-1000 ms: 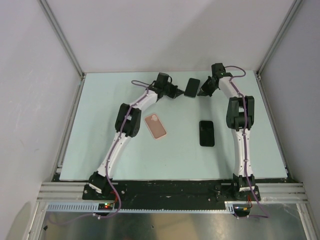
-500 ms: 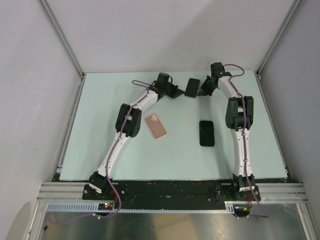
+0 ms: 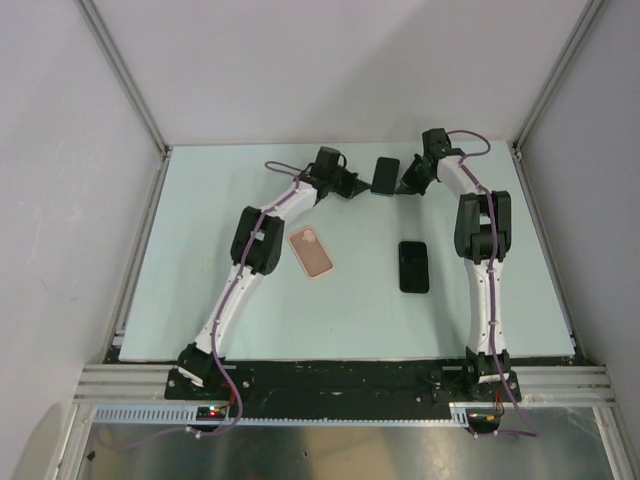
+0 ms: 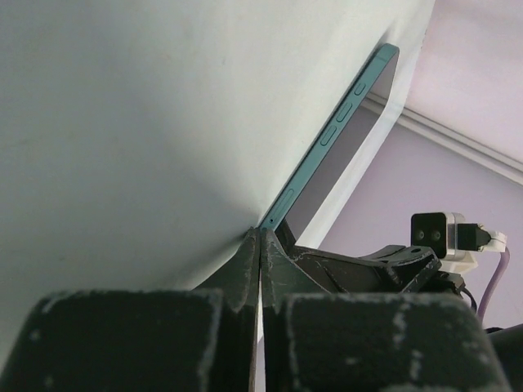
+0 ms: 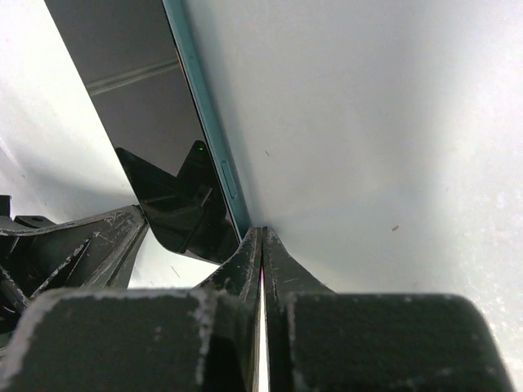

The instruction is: Put the phone into the phone case

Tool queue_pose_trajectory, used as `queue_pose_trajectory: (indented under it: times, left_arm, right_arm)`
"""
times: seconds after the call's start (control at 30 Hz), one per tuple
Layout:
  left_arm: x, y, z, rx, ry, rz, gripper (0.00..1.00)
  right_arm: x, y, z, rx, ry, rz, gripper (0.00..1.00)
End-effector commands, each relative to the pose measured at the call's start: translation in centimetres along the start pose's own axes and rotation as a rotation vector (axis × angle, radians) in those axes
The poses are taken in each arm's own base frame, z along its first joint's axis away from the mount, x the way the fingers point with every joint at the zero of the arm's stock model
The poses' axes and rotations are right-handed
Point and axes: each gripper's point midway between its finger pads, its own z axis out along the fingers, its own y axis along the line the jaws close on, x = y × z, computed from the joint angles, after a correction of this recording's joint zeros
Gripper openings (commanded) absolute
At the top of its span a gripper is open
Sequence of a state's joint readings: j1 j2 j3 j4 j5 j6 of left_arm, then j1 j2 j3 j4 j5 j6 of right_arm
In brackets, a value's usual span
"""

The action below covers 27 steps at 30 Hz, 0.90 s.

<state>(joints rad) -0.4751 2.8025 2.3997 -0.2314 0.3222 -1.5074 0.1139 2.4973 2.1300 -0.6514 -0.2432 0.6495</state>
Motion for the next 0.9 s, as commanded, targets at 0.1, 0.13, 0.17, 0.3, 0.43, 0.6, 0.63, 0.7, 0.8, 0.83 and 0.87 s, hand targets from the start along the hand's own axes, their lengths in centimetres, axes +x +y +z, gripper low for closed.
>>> queue_pose_trajectory:
  times: [0.1,0.13,0.17,0.3,0.43,0.6,0.63,0.7,0.8,0.83,0.87]
  left_arm:
    - [8.5,0.3,-1.0,-0.045,0.165,0.088,0.00]
    - [8.7,0.4,-1.0,-0.049,0.168,0.090,0.00]
    - [9.0,0.5,-1.1,-0.053,0.170,0.095,0.00]
    - [9.7,1.1,-2.0,-0.076,0.176,0.112,0.00]
    - [10.0,1.9,-3.6,-0.104,0.182,0.129,0.00]
    - [9.0,1.0,-7.9,-0.101,0.153,0.194,0.00]
    - [8.7,0.9,-8.7,-0.100,0.147,0.201,0.00]
    - [8.3,0.0,-10.7,-0.083,0.136,0.220,0.00]
    - [7.6,-0.1,-13.2,-0.079,0.127,0.238,0.00]
    - [7.4,-0.3,-14.1,-0.073,0.124,0.245,0.00]
    - [7.3,0.0,-14.8,-0.077,0.124,0.252,0.00]
  right_arm:
    - [3.6,-2.3,0.2,0.074,0.069,-0.017,0.00]
    - [3.8,-2.6,0.2,0.081,0.071,-0.015,0.00]
    - [3.9,-2.6,0.0,0.083,0.069,-0.017,0.00]
    - [4.6,-3.6,-0.7,0.109,0.065,-0.015,0.00]
    - [5.2,-4.3,-1.7,0.131,0.037,-0.018,0.00]
    - [4.2,-2.7,-4.1,0.165,-0.046,-0.096,0.06]
    - [3.5,-2.1,-4.7,0.166,-0.075,-0.115,0.10]
    - [2.4,-1.5,-5.5,0.179,-0.120,-0.158,0.25]
    - [0.8,-1.0,-5.8,0.189,-0.167,-0.231,0.56]
    - [0.4,-0.7,-5.8,0.184,-0.178,-0.255,0.64]
    - [0.3,-0.5,-5.6,0.183,-0.183,-0.292,0.72]
